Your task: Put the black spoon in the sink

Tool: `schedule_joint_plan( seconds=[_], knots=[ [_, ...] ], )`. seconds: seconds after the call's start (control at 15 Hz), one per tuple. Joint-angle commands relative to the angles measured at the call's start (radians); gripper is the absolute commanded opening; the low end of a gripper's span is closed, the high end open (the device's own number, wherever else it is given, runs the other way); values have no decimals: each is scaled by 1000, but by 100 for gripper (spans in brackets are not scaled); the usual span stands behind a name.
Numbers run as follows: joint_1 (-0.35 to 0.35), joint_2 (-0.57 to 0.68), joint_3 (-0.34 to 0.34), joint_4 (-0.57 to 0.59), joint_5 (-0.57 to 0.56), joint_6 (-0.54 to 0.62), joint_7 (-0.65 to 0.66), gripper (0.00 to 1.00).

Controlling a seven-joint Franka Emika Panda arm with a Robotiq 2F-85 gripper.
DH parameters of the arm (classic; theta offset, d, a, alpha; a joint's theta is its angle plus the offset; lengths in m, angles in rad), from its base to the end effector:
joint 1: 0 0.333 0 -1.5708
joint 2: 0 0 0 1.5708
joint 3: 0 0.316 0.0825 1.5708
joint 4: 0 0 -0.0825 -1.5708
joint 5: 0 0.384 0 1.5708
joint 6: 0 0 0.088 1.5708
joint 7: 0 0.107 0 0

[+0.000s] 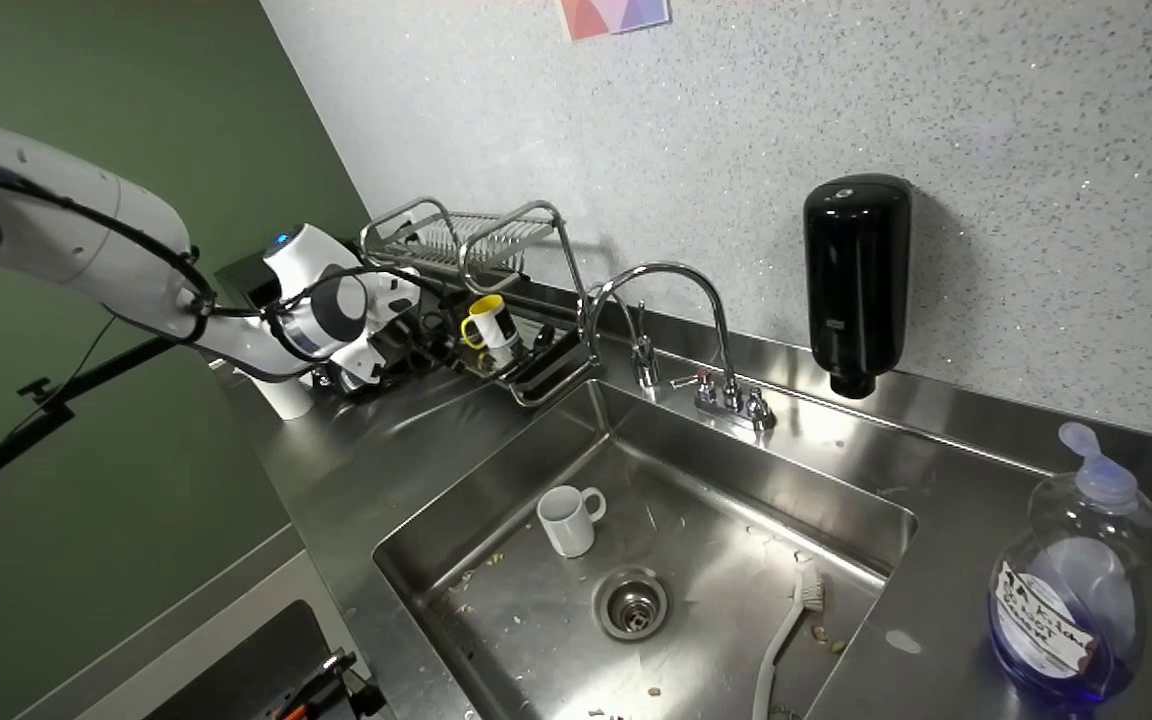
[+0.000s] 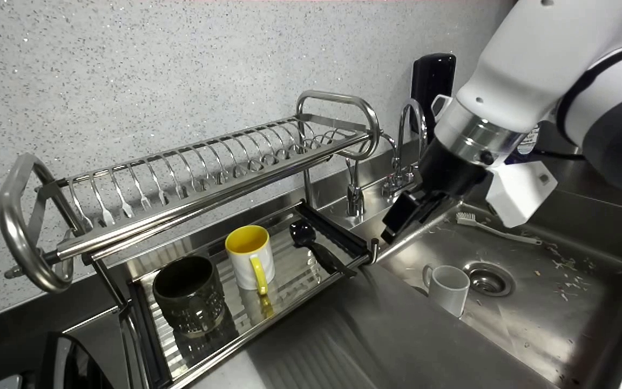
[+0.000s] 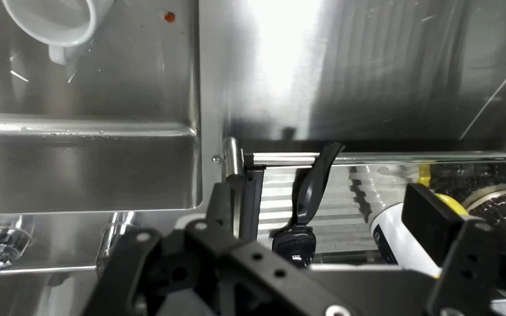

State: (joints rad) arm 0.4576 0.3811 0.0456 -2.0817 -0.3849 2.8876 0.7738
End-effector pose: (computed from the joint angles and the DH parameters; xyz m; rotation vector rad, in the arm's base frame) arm 0.5336 0.3173 0.2853 -2.9465 -0.1101 -0.6471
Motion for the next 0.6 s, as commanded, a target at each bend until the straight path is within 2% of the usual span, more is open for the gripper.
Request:
schedule_joint_plan(
  seconds=[0.0, 0.13, 0.2, 0.27, 0.53],
  knots=[
    [141, 134, -135, 145, -114, 16, 205, 100],
    [180, 188, -163, 192, -122, 17, 254, 100],
    [185, 195, -165, 197, -119, 16, 251, 100],
    [184, 155, -161, 146, -67, 7, 190, 100],
    [201, 195, -172, 184, -63, 8, 191, 100]
  ],
)
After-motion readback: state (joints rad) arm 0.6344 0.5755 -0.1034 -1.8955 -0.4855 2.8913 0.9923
